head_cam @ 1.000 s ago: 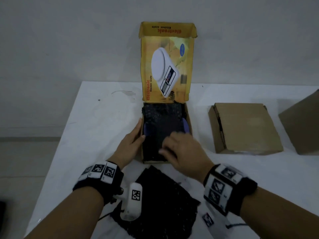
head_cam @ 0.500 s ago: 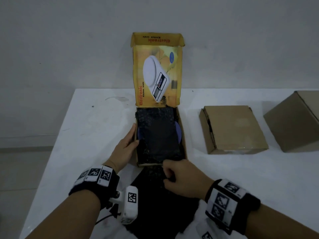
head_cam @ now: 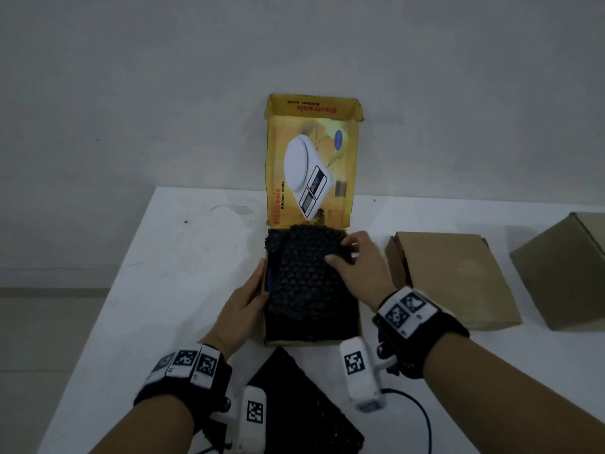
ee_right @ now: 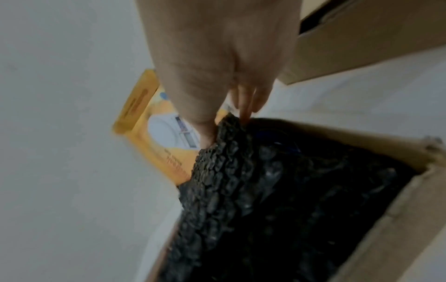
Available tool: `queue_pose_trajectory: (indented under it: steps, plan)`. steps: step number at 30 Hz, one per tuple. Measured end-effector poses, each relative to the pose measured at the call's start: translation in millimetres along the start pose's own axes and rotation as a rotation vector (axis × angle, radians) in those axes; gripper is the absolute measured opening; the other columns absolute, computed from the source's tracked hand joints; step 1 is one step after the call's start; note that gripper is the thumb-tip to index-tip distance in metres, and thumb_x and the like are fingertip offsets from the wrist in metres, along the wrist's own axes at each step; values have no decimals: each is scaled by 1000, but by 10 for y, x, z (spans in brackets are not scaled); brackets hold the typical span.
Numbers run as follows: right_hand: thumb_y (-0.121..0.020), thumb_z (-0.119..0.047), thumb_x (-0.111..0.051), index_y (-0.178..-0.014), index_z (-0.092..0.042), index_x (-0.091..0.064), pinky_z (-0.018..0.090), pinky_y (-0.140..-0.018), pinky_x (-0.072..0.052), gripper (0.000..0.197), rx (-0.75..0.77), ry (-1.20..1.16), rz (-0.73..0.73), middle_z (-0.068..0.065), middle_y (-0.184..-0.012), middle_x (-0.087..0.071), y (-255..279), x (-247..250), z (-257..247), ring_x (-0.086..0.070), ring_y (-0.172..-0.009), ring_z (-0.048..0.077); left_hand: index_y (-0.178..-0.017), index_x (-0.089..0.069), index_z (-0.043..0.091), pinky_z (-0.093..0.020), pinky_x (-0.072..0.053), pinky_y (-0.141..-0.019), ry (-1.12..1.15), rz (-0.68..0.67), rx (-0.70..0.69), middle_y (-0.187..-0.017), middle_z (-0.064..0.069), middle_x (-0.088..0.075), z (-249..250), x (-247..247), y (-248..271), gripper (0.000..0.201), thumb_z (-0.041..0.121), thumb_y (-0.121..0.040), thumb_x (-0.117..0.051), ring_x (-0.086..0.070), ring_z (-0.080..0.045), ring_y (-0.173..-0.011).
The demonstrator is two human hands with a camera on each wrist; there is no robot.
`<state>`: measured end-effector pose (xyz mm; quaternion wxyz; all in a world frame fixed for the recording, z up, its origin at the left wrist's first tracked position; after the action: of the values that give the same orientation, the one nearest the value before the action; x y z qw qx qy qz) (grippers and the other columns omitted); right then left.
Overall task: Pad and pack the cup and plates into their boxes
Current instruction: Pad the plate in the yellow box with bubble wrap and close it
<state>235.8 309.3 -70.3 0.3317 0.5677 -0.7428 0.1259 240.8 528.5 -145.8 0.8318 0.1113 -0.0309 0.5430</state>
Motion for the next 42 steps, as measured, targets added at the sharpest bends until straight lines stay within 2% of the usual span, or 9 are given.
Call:
queue_pose_trajectory:
  steps: [3, 6, 13, 24, 27, 29, 32, 36, 42]
  plan:
    - [-86, -53, -55, -127, -23, -44, 43, -106, -32, 52, 201, 464, 96, 10, -150, -20, 68, -93, -119, -29, -133, 29, -147, -19, 29, 4, -31, -88, -7, 13, 6, -129, 36, -31, 11, 0, 8, 54, 11, -100, -38, -38, 34, -103]
    - [-85, -71, -29, -148, -32, -14, 48, -118, -3, 76, 344, 515, -184, 6, -158, 13, 168, -398, -130, 5, -146, 24, -147, -20, 30, 2, -34, -87, -22, 13, -5, -125, 35, -39, -5, 13, 11, 53, 12, -101, -37, -43, 29, -106]
    - [-61, -92, -3, -143, -41, 23, 62, -102, 27, 100, 425, 1080, -479, 7, -153, 30, 59, -436, 242, 28, -141, 21, -147, -19, 26, 0, -26, -100, -46, -26, -55, -127, 52, -34, -70, 31, -12, 60, 15, -90, -37, -32, 24, -123]
    - [-61, -91, -2, -146, -34, 19, 65, -103, 23, 104, 432, 1126, -454, 9, -155, 23, 77, -303, 165, 21, -144, 24, -148, -22, 28, -3, -25, -103, -9, -19, -27, -136, 41, -34, -62, 27, 4, 60, 0, -97, -38, -31, 21, -126]
    - [-83, -75, -24, -142, -26, -34, 52, -115, -5, 77, 502, 765, -276, 6, -148, -38, 263, -168, -76, -34, -137, 24, -146, -27, 26, -6, -26, -105, 59, -3, 11, -143, 27, -32, -29, 54, 8, 58, -1, -96, -41, -32, 19, -127]
    - [-90, -50, -49, -101, -23, -58, 36, -85, -42, 31, 620, 555, -216, 0, -94, -66, 516, -94, -212, -62, -88, 22, -146, -30, 24, -15, -25, -111, 74, 0, 16, -147, 20, -33, -12, 82, 7, 55, 2, -97, -41, -31, 9, -133]
    - [-89, -48, -52, -88, -21, -59, 29, -60, -37, 27, 586, 639, -448, 4, -79, -65, 961, -244, -160, -60, -76, 24, -145, -33, 25, -25, -24, -115, 89, 5, 36, -147, 18, -34, -4, 112, 6, 52, 4, -98, -40, -31, 2, -136]
    - [-85, -53, -56, -119, -15, -46, 34, -69, -40, 51, 470, 773, -624, 11, -109, -60, 1328, -573, 165, -57, -96, 30, -146, -31, 20, -32, -22, -118, 91, 8, 41, -149, 15, -33, -21, 114, -4, 52, 2, -98, -40, -30, -1, -137]
    - [-87, -31, -59, -105, -12, -57, 33, -80, -41, 26, 348, 622, -630, 10, -111, -51, 1400, -617, 228, -48, -104, 27, -146, -30, 17, -31, -22, -117, 120, 2, 53, -151, 11, -31, 1, 110, -13, 54, -1, -97, -39, -29, -3, -138]
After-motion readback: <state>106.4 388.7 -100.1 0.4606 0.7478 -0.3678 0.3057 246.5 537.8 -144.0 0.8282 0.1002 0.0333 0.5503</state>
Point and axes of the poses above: each hand's wrist, its own y-axis away from the middle knuckle, its own x-axis out of the back of the hand, z = x × y, the point moved 3 cm from there along -y, towards the middle knuckle
